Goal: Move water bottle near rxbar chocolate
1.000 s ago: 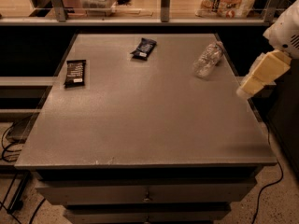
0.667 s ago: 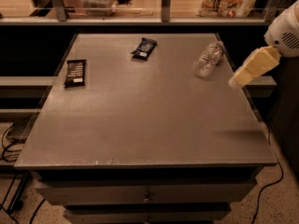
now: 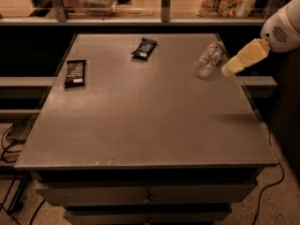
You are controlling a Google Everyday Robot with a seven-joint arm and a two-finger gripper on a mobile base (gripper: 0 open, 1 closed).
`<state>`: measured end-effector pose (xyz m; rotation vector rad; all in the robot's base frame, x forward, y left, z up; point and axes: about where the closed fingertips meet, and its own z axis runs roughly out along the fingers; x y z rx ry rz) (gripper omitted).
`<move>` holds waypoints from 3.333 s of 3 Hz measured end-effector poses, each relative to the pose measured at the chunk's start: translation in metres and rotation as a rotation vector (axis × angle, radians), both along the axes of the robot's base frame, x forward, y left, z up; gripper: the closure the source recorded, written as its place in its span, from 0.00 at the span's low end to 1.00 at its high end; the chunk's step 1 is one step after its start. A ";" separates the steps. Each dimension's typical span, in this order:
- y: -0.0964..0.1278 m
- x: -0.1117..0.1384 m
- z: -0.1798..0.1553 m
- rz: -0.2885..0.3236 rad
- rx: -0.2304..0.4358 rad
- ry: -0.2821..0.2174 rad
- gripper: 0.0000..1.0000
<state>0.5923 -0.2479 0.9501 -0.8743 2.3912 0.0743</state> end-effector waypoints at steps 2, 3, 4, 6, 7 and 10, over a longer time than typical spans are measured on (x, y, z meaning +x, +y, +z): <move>0.012 0.021 0.005 -0.036 0.104 -0.003 0.00; 0.041 0.052 0.010 -0.073 0.182 -0.018 0.00; 0.066 0.082 0.005 -0.119 0.244 0.005 0.00; 0.093 0.126 -0.036 -0.268 0.214 0.083 0.00; 0.090 0.136 -0.057 -0.350 0.180 0.109 0.00; 0.085 0.140 -0.092 -0.411 0.169 0.166 0.65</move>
Offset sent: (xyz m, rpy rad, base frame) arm 0.0601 0.0271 0.0169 0.2913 -0.0128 -0.1070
